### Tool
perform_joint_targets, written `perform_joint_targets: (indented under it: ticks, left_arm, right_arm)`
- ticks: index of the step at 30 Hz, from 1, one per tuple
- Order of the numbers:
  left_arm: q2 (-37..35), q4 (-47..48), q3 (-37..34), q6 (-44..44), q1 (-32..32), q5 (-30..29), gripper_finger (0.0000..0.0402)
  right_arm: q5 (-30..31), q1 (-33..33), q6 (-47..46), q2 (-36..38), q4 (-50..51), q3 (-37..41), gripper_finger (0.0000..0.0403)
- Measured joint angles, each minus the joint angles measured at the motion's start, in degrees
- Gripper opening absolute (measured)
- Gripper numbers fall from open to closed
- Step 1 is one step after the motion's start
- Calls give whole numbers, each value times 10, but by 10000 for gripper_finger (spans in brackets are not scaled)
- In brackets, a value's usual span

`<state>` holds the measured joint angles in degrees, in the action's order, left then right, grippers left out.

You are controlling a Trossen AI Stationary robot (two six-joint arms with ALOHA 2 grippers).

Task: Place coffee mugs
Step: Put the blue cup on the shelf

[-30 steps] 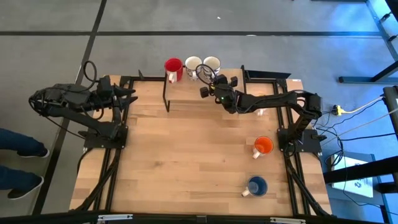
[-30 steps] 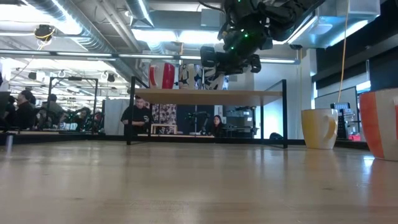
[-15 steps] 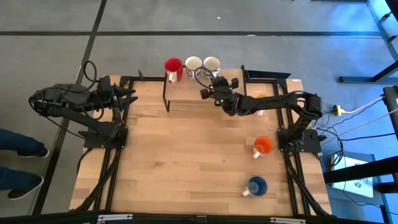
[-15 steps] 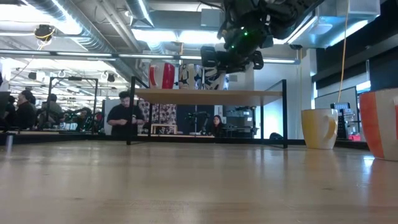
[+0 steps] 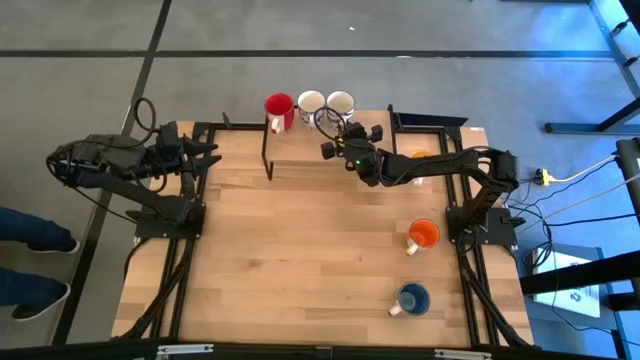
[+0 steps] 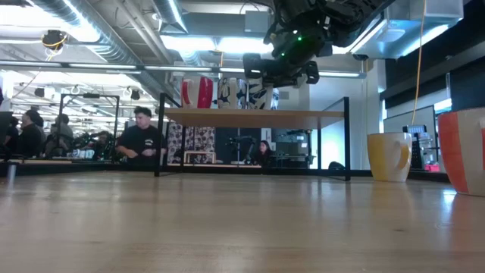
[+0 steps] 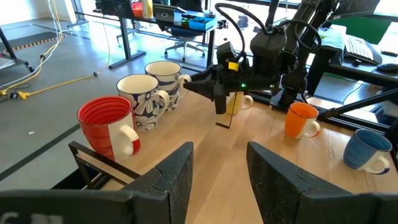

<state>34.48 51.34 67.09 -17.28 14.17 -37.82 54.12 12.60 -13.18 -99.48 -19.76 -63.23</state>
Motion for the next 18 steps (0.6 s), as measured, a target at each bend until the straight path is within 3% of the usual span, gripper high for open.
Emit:
perform_joint_targets:
  ticks: [18]
  left_arm:
    - [0,0,0,0,0,0,144]
  right_arm:
    - [11,1,-1,1,24,-17,97]
